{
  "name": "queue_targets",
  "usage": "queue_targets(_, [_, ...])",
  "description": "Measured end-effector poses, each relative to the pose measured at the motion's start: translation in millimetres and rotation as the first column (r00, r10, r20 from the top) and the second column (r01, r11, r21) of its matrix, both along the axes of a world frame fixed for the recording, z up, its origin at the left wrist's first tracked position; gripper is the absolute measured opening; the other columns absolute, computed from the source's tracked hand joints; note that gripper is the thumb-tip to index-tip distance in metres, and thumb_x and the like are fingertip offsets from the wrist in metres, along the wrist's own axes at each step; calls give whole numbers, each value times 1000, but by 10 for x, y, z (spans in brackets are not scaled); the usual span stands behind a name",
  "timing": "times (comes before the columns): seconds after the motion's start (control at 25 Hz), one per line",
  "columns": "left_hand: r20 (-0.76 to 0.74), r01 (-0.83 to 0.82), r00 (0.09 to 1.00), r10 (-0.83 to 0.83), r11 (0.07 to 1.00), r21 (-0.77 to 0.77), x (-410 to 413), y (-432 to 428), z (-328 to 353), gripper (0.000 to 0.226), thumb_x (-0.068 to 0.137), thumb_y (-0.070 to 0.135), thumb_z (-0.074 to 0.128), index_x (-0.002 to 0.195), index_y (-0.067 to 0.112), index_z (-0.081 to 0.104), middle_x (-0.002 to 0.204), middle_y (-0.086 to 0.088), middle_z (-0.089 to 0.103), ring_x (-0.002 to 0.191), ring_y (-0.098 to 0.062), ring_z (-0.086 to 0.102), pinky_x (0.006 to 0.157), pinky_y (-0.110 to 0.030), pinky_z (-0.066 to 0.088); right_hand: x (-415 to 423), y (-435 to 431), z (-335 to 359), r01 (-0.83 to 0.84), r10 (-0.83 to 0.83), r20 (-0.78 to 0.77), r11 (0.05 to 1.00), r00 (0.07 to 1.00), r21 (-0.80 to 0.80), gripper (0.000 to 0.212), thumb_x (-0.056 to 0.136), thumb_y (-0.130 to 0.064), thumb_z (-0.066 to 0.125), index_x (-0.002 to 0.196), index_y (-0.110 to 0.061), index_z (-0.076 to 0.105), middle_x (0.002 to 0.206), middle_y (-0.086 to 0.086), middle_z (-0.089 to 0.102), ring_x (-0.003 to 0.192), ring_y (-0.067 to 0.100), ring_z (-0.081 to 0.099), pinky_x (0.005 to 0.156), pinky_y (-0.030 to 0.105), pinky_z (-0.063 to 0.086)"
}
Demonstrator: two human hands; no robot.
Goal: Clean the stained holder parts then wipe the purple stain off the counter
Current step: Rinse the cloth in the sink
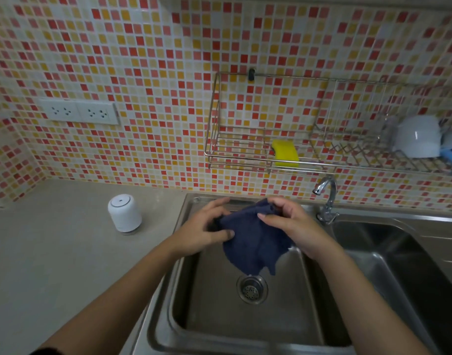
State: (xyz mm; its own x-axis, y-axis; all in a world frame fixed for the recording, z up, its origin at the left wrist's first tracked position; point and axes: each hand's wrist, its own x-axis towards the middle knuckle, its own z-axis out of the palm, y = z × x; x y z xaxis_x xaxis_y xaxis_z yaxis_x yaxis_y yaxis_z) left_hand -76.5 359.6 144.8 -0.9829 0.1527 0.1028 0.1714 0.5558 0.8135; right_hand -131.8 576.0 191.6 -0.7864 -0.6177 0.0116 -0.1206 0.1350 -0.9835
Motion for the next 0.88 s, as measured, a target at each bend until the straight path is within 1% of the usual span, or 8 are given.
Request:
queue_targets(0.08, [-104, -29, 994, 28, 1000, -8, -60, -22, 219, 20, 80, 35, 67, 91, 19, 66, 139, 15, 39, 128, 3, 36, 103, -39, 43, -62, 39, 137, 83, -85, -64, 996, 994, -22, 15, 85, -14, 63, 92, -27, 66, 93, -9, 70, 89, 8, 65, 74, 20, 52])
queue_targets(0.16, [-226, -50, 973, 47, 999, -6, -168, -42, 592, 18, 77, 36, 66, 84, 20, 66, 130, 17, 45, 122, 4, 41, 93, -31, 49, -187, 67, 315, 197, -212, -104, 970, 972, -140, 18, 84, -10, 64, 89, -28, 66, 87, -13, 71, 85, 4, 66, 70, 18, 52])
queue_targets(0.28, [-408, -160, 907, 100, 981, -114, -452, -86, 1280, 5, 80, 21, 65, 83, 17, 65, 124, 15, 46, 112, 5, 45, 84, -18, 43, -472, 24, 682, 273, -323, -174, 926, 930, -260, 19, 84, -12, 65, 98, -25, 65, 98, -8, 69, 93, 8, 65, 74, 21, 54])
queue_targets(0.36, [-539, -279, 829, 150, 946, -165, -684, -110, 1704, 7, 81, 18, 65, 85, 13, 67, 121, 9, 48, 108, -3, 46, 84, -23, 42, -724, -55, 934, 282, -360, -241, 910, 901, -305, 17, 84, -13, 65, 98, -23, 65, 97, -5, 68, 91, 9, 65, 76, 24, 55])
queue_targets(0.44, [-599, -368, 778, 190, 910, -190, -950, -158, 1996, 13, 80, 18, 66, 89, 8, 68, 124, 0, 52, 108, -11, 47, 85, -26, 39, -996, -166, 1126, 280, -376, -277, 901, 884, -331, 16, 84, -16, 67, 100, -19, 65, 96, -1, 67, 91, 14, 65, 79, 30, 55])
queue_targets(0.6, [-583, -459, 780, 228, 842, -285, -1400, -251, 2109, 14, 78, 20, 65, 88, 11, 67, 118, -7, 54, 114, -24, 49, 83, -24, 33, -1472, -354, 1192, 340, -425, -328, 896, 844, -286, 10, 83, -20, 68, 92, -23, 65, 91, -4, 66, 91, 19, 64, 83, 38, 54])
queue_targets(0.72, [-497, -482, 824, 272, 798, -363, -1591, -235, 1985, 22, 79, 27, 63, 93, 10, 67, 130, -4, 48, 122, -23, 43, 91, -27, 34, -1723, -396, 1085, 405, -423, -437, 904, 794, -139, 12, 83, -25, 68, 93, -19, 66, 90, -3, 67, 88, 18, 63, 75, 31, 52])
queue_targets(0.88, [-379, -487, 873, 306, 507, -712, -2006, -212, 1761, 37, 77, 44, 57, 100, 16, 67, 131, -1, 47, 120, -26, 38, 95, -40, 33, -2063, -525, 899, 495, -294, -615, 850, 732, 183, 14, 82, -29, 66, 85, -15, 64, 82, 3, 64, 79, 21, 59, 66, 28, 41])
